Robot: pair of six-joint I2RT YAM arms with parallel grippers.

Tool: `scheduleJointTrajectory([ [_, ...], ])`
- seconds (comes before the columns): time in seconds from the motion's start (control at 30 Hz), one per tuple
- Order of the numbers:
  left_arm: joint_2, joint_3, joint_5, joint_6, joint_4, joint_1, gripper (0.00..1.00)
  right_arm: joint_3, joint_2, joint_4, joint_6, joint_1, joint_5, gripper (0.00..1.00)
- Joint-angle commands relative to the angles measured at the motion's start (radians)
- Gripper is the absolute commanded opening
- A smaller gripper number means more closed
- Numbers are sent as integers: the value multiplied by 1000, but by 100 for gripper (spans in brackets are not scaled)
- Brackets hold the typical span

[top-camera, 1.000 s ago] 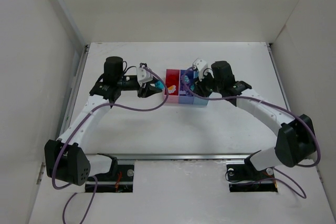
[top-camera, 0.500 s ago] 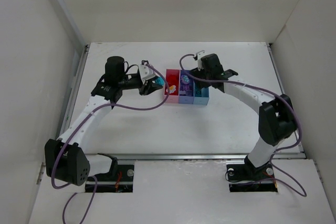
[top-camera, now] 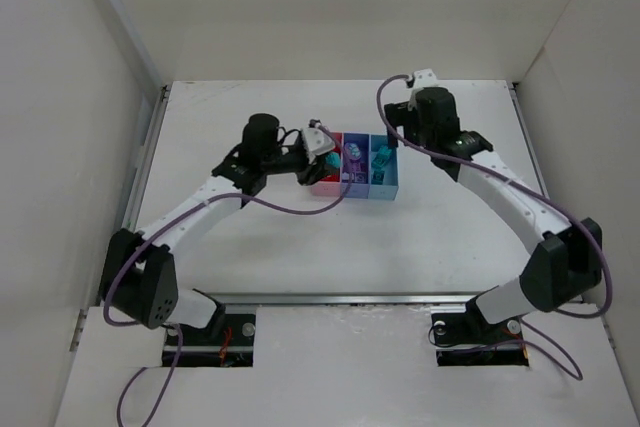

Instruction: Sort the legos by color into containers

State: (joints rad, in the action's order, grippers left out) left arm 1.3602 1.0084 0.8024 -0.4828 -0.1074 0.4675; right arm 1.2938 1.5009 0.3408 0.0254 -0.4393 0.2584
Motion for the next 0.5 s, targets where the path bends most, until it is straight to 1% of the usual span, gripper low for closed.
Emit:
scheduleJointTrajectory([
  [0.0, 68, 12, -208, 79, -162, 107, 0, -45, -88, -77, 79, 51, 54, 96],
  [0.03, 124, 12, -245, 95, -222, 131, 0, -56, -115, -86, 99, 51, 54, 96],
  [0.07, 154, 39, -315, 133, -251, 172, 0, -68, -129, -86, 99, 60, 68, 96],
  [0.13, 216, 61, -397, 182, -308, 206, 0, -103, -172, -86, 113, 60, 81, 96],
  [0.17, 273, 70, -484, 206, -358, 220, 0, -117, -186, -86, 113, 71, 91, 96],
  [0.2, 296, 91, -530, 240, -380, 244, 0, -128, -200, -95, 113, 71, 91, 96],
  [0.23, 319, 102, -566, 240, -400, 255, 0, -149, -214, -95, 113, 71, 100, 96],
  [0.27, 362, 111, -590, 250, -431, 264, 0, -160, -238, -95, 113, 71, 101, 96],
  [0.33, 404, 162, -635, 250, -440, 292, 1, -182, -260, -106, 113, 71, 101, 96],
  [0.37, 445, 182, -635, 250, -440, 292, 1, -200, -275, -106, 113, 71, 101, 96],
  [0.47, 496, 249, -635, 268, -452, 313, 3, -221, -288, -106, 113, 71, 124, 96],
])
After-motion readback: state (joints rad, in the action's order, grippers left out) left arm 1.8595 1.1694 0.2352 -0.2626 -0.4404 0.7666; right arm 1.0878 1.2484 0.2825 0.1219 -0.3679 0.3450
